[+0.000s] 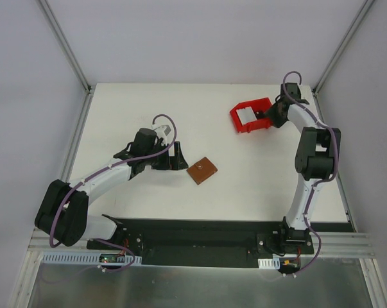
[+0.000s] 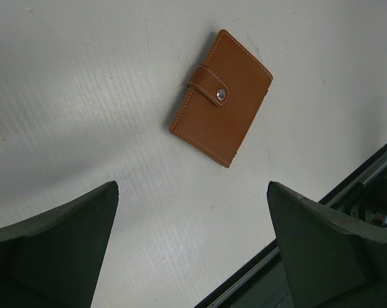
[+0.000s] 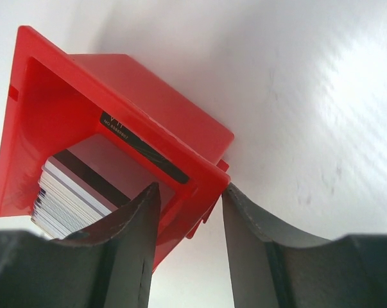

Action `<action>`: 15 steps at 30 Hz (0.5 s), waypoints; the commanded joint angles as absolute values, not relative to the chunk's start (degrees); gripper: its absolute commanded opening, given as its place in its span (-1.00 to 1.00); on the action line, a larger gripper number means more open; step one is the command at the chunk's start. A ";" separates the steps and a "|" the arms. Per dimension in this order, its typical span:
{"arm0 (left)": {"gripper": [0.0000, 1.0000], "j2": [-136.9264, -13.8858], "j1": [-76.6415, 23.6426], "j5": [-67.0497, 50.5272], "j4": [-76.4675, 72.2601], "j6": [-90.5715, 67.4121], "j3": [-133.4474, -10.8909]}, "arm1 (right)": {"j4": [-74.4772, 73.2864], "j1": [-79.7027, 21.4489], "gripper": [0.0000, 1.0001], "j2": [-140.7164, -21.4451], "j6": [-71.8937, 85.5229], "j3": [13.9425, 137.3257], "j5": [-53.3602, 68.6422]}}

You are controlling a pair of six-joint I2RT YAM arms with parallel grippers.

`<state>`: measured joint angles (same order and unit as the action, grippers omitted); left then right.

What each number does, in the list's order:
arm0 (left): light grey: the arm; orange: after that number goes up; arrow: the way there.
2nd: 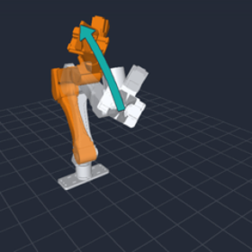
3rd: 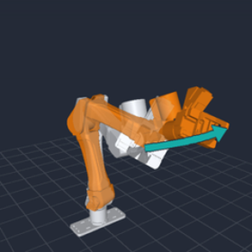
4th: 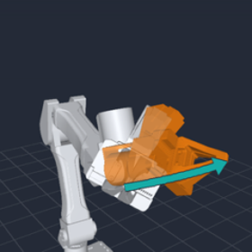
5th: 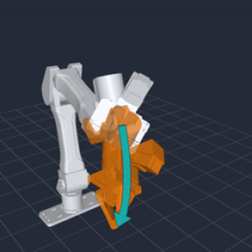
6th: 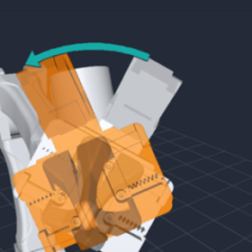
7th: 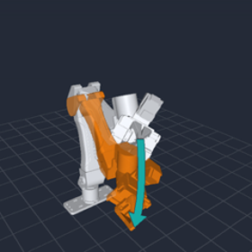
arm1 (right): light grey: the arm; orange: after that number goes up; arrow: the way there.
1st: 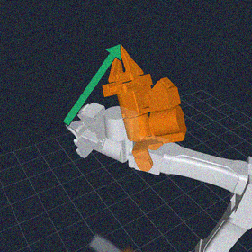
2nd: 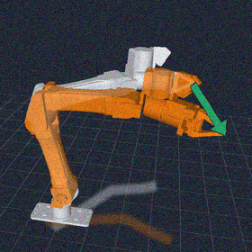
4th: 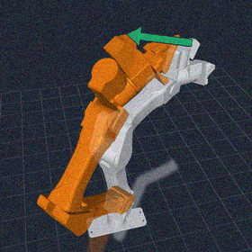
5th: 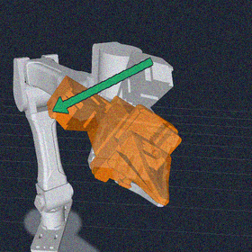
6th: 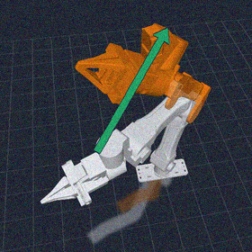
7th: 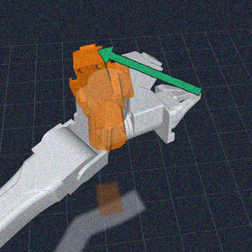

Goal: Put the credit cards into the card holder
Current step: Move the storage box to the center of the board.

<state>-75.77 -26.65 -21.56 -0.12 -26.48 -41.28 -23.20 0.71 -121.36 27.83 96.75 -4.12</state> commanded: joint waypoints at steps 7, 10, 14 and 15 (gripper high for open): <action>0.97 -74.27 -26.89 -19.43 -0.18 -28.82 -41.22 | -20.49 -6.58 -0.12 -106.45 33.92 78.42 -3.52; 0.97 -73.57 -26.89 -18.81 -0.18 -29.79 -40.43 | -18.11 -8.96 -0.11 -102.14 37.34 72.70 -4.30; 0.97 -71.99 -26.89 -17.75 -0.18 -31.02 -38.68 | -16.88 -13.35 -0.09 -98.27 41.30 68.13 -6.06; 0.98 -71.37 -26.89 -17.41 -0.18 -31.37 -38.15 | -16.79 -14.32 -0.07 -97.57 42.44 67.33 -6.50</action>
<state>-74.61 -26.65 -19.07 -0.10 -29.26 -39.94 -18.26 -10.44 -102.72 36.29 70.52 -5.06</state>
